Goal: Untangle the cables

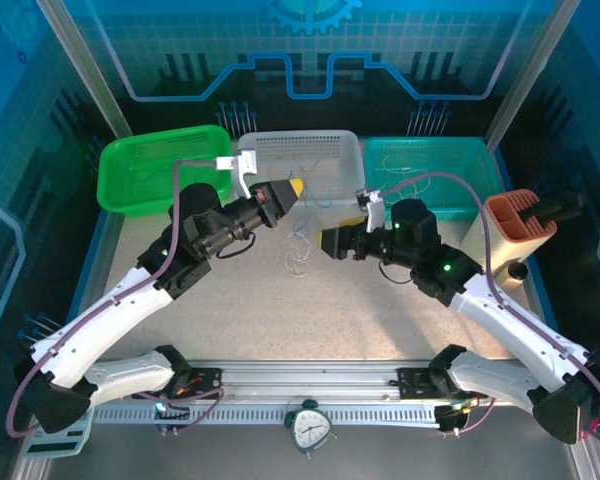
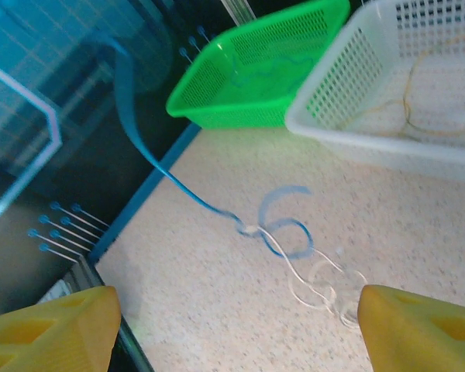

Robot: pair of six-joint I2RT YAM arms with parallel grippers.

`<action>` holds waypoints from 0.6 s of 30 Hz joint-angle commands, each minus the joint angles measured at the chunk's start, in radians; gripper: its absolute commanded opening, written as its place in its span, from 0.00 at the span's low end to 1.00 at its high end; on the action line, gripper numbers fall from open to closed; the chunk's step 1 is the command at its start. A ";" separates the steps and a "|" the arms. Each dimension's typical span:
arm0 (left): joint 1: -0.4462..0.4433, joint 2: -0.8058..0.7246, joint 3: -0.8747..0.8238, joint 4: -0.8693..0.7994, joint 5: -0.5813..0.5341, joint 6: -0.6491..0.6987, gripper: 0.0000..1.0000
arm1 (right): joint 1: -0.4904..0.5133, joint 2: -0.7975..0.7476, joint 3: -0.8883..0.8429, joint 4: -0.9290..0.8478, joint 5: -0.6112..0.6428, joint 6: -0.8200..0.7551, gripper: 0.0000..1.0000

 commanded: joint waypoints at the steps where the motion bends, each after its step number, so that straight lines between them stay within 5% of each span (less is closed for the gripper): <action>1: -0.001 0.013 0.069 0.001 0.033 -0.015 0.00 | 0.001 -0.003 -0.079 0.100 0.018 -0.048 0.81; 18: -0.001 0.016 0.154 -0.012 0.050 -0.020 0.00 | -0.012 0.246 -0.140 0.415 -0.093 -0.070 0.81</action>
